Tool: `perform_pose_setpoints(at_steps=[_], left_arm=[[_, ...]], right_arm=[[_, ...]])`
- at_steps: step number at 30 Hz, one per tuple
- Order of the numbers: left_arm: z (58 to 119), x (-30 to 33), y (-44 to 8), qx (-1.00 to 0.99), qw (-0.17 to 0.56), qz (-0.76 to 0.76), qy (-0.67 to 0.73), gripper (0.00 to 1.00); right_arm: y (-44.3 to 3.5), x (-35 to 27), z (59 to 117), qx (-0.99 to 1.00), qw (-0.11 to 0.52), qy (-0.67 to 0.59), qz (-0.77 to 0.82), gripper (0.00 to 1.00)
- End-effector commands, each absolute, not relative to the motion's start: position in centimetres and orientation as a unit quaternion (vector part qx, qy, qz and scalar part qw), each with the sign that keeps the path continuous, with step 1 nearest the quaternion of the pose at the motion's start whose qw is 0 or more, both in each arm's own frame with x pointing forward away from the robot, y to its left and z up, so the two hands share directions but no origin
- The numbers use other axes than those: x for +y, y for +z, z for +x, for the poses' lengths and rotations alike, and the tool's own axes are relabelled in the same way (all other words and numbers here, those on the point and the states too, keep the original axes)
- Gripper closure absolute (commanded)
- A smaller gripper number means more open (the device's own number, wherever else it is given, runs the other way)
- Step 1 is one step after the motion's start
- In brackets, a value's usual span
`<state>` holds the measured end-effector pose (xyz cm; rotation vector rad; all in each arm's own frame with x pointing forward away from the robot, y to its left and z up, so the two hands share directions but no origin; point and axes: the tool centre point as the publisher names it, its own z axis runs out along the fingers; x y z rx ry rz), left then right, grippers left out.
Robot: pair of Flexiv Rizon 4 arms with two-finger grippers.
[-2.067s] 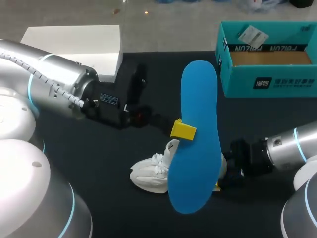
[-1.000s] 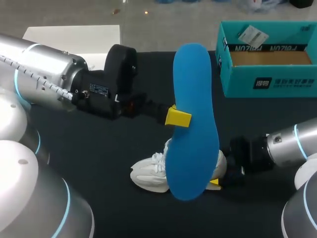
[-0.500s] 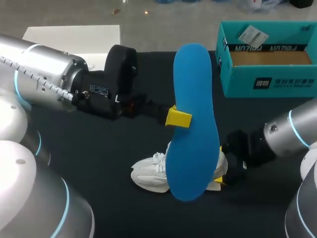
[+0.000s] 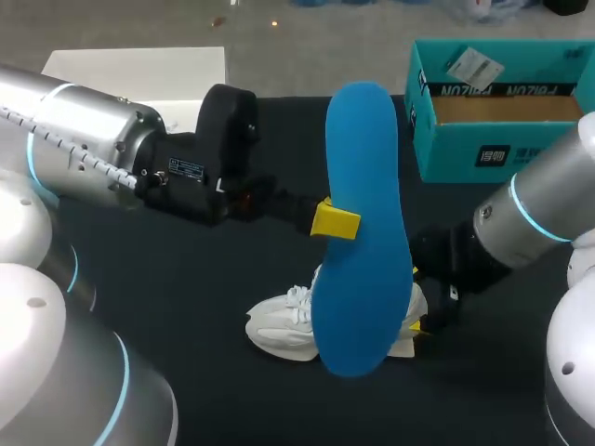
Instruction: Take the shoe out of the shoebox, open the shoe tongue, remove and reinsert the insole, then place the shoe into the shoebox
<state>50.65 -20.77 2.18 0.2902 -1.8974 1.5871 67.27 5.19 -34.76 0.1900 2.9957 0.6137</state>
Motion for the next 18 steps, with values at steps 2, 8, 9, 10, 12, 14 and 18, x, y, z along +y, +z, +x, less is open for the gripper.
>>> perform_pose_setpoints(at_steps=[2, 8, 9, 10, 12, 14, 18], left_arm=[[50.25, -20.97, 2.32, -0.722, 0.317, 0.113, 0.604, 1.00], [50.25, -20.97, 2.32, -0.722, 0.317, 0.113, 0.604, 1.00], [50.25, -20.97, 2.32, -0.722, 0.317, 0.113, 0.604, 1.00], [50.25, -20.97, 2.32, -0.722, 0.317, 0.113, 0.604, 1.00], [50.25, -20.97, 2.32, -0.722, 0.317, 0.113, 0.604, 1.00], [50.25, -20.97, 2.32, -0.722, 0.317, 0.113, 0.604, 1.00], [50.25, -20.97, 2.32, -0.722, 0.317, 0.113, 0.604, 1.00]], right_arm=[[-34.00, 5.32, 66.55, 0.993, 0.037, 0.088, 0.068, 0.00], [-34.00, 5.32, 66.55, 0.993, 0.037, 0.088, 0.068, 0.00], [-34.00, 5.32, 66.55, 0.993, 0.037, 0.088, 0.068, 0.00], [-34.00, 5.32, 66.55, 0.993, 0.037, 0.088, 0.068, 0.00], [-34.00, 5.32, 66.55, 0.993, 0.037, 0.088, 0.068, 0.00], [-34.00, 5.32, 66.55, 0.993, 0.037, 0.088, 0.068, 0.00], [-33.51, 6.28, 66.56, 0.996, 0.039, 0.055, 0.065, 0.00]])
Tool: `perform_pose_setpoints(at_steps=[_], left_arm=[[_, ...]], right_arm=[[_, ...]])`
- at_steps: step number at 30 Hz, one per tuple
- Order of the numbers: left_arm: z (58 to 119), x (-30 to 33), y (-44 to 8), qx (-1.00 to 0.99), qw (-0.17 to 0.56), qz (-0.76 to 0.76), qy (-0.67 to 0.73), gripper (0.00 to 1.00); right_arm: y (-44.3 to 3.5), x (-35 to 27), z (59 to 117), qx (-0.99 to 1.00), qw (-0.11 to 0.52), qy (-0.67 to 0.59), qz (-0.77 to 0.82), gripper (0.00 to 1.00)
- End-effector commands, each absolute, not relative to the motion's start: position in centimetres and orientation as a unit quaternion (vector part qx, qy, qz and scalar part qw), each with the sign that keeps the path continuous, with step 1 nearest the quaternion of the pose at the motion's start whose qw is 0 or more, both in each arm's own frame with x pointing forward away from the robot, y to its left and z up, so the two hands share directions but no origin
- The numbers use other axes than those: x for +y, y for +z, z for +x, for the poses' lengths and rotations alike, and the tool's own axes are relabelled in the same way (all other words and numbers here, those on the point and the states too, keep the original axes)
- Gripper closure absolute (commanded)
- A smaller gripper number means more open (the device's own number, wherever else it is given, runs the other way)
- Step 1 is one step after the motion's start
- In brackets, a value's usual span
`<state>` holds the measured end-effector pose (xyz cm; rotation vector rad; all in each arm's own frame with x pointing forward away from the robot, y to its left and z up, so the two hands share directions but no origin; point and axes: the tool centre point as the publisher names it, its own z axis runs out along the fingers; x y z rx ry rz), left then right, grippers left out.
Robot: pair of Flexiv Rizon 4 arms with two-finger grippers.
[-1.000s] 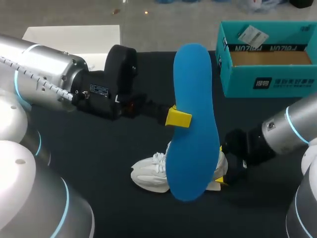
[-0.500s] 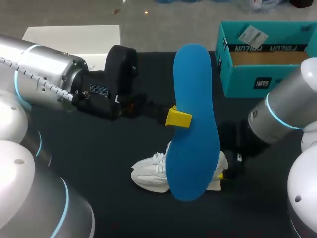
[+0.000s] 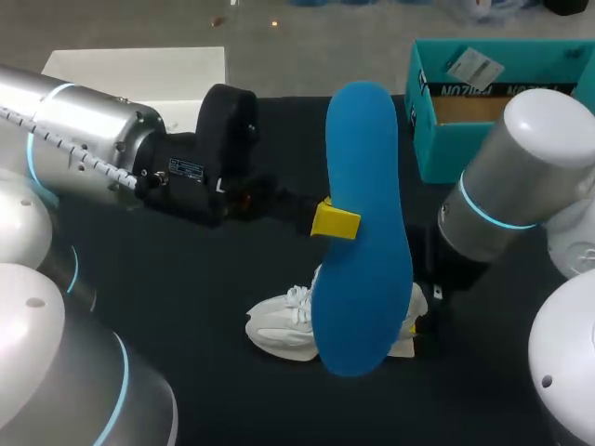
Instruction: Take the shoe out of the shoebox, open the shoe tongue, remove and reinsert the insole, then place the shoe into the shoebox
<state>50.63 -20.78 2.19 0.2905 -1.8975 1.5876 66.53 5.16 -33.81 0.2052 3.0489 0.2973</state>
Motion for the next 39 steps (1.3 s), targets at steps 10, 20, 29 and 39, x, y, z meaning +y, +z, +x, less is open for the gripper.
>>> perform_pose_setpoints(at_steps=[10, 20, 29, 39], left_arm=[[50.2, -21.0, 2.3, -0.722, 0.317, 0.113, 0.604, 1.00], [50.2, -21.0, 2.3, -0.722, 0.317, 0.113, 0.604, 1.00], [50.2, -21.0, 2.3, -0.722, 0.317, 0.113, 0.604, 1.00], [50.2, -21.0, 2.3, -0.722, 0.317, 0.113, 0.604, 1.00]], right_arm=[[-31.7, 6.5, 66.4, 0.997, 0.045, 0.028, 0.052, 0.00], [-31.8, 6.4, 66.8, 0.998, 0.034, 0.022, 0.041, 0.00], [-32.1, 6.7, 67.5, 0.999, 0.033, -0.014, 0.033, 0.00], [-32.1, 6.6, 67.5, 0.999, 0.030, -0.013, 0.037, 0.00]])
